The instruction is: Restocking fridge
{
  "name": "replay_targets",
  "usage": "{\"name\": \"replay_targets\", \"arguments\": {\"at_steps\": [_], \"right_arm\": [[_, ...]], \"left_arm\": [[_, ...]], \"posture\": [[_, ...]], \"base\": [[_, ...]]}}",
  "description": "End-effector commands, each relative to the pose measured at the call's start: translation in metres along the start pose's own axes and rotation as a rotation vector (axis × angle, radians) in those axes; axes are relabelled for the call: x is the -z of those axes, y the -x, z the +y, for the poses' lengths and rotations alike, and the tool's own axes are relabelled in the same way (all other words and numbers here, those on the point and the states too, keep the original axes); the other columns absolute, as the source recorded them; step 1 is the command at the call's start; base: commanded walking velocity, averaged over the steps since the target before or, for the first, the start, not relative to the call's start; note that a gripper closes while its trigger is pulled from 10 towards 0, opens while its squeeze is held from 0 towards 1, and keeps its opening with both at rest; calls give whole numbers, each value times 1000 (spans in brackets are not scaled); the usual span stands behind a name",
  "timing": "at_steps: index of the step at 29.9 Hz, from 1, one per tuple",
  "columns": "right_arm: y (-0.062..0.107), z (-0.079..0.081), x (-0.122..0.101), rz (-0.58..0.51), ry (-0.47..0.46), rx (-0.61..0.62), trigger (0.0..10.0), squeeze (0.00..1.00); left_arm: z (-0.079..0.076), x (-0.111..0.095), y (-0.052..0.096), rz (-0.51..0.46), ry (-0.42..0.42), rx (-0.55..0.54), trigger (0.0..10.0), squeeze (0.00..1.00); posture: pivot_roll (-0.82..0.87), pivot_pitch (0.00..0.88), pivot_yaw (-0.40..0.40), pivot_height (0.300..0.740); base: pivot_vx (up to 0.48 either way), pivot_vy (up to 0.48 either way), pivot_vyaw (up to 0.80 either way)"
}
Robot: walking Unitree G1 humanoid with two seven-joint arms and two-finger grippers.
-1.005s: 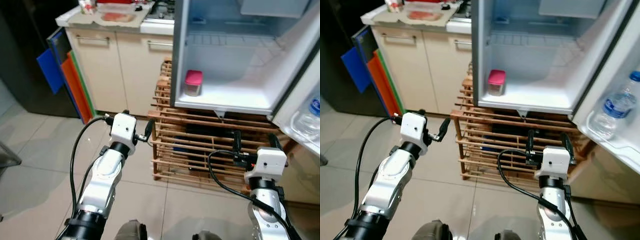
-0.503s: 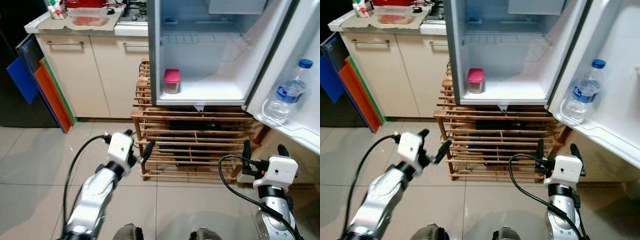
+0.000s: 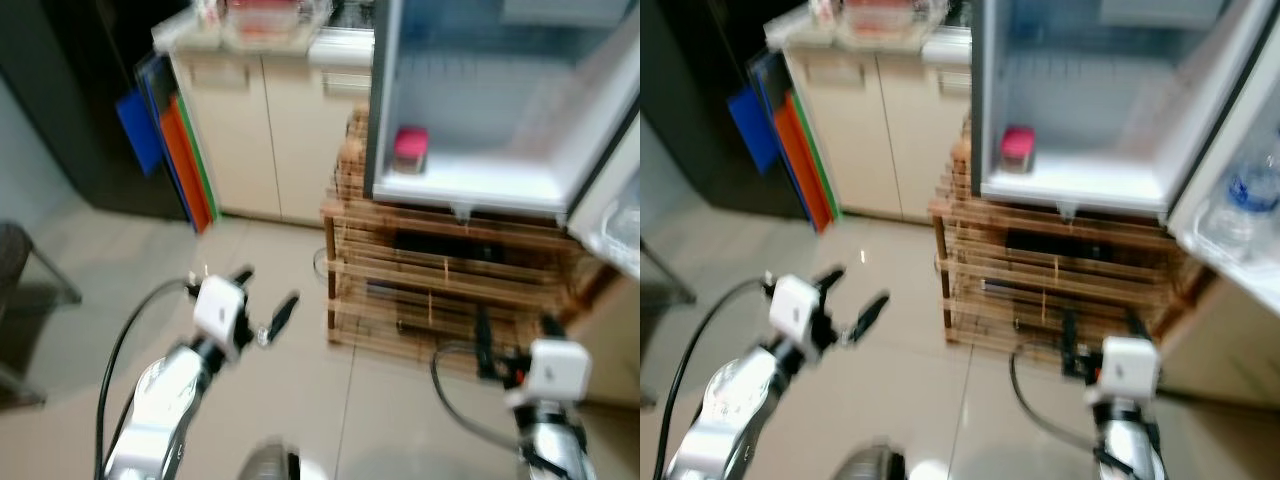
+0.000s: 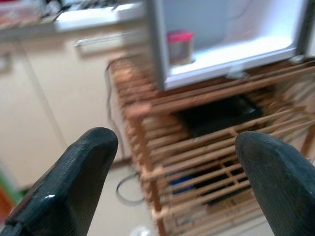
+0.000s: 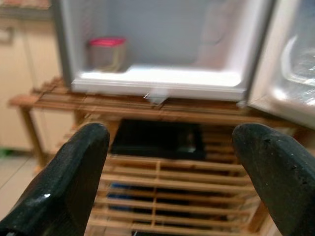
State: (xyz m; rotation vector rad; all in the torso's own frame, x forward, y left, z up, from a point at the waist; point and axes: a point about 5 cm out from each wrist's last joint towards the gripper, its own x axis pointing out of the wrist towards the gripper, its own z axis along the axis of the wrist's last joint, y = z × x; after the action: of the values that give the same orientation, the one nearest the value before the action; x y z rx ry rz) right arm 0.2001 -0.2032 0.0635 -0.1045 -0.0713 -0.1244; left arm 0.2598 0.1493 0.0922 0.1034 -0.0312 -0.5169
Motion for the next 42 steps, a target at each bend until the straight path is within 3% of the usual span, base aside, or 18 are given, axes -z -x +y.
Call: {"name": "replay_targets", "arguments": {"at_steps": [1, 20, 25, 27, 29, 30, 33, 34, 35, 38, 40, 41, 42], "right_arm": [[-1, -3, 0, 9, -5, 16, 10000, 0], [-10, 3, 0, 14, -1, -16, 10000, 0], [5, 3, 29, 140, 52, -86, 10000, 0], [10, -2, 41, 196, 74, -78, 10000, 0], [26, -31, 73, 380, 173, 15, 10000, 0], [26, -31, 73, 380, 173, 15, 10000, 0], [36, -68, 89, 518, 264, 203, 10000, 0], [37, -89, 92, 568, 295, 319, 10000, 0], [37, -96, 92, 578, 308, 354, 10000, 0], [24, -116, 79, 513, 349, 441, 10000, 0], [18, -116, 73, 465, 337, 442, 10000, 0], [4, -103, 59, 337, 268, 395, 10000, 0], [-3, -93, 53, 282, 233, 362, 10000, 0]], "left_arm": [[-6, -3, -8, -9, 4, 24, 10000, 0], [-6, 16, -15, -1, 11, 30, 10000, 0], [-5, 6, -26, -25, -4, 22, 10000, 0], [-5, 1, -28, -34, -9, 24, 10000, 0], [-2, -5, -34, -47, -19, 13, 10000, 0], [-2, -5, -34, -47, -19, 13, 10000, 0], [3, -6, -39, -44, -25, 2, 10000, 0], [2, -6, -40, -38, -31, 7, 10000, 0], [2, -6, -40, -35, -35, 11, 10000, 0], [-2, 0, -40, -4, -36, 33, 10000, 0], [-4, 0, -40, -5, -34, 34, 10000, 0], [-5, -3, -41, -13, -5, 22, 10000, 0], [-5, -4, -41, -17, 4, 15, 10000, 0]], "posture": [[-49, 64, 44, 710], [-49, 60, 44, 710], [-52, 58, 45, 710], [-51, 56, 44, 710], [-48, 55, 46, 710], [-48, 55, 46, 710], [-54, 52, 51, 710], [-53, 50, 54, 710], [-53, 50, 55, 710], [-53, 46, 56, 710], [-55, 47, 56, 710], [-53, 46, 54, 710], [-53, 46, 54, 710]], "base": [[0, -480, 0], [0, -480, 0], [0, 0, 0], [0, 0, 0], [0, 0, 0], [0, 0, 0], [0, 0, 0], [0, 0, 0], [0, 0, 0], [0, 0, 0], [0, 0, 0], [0, 0, 0], [0, 0, 0]]}}
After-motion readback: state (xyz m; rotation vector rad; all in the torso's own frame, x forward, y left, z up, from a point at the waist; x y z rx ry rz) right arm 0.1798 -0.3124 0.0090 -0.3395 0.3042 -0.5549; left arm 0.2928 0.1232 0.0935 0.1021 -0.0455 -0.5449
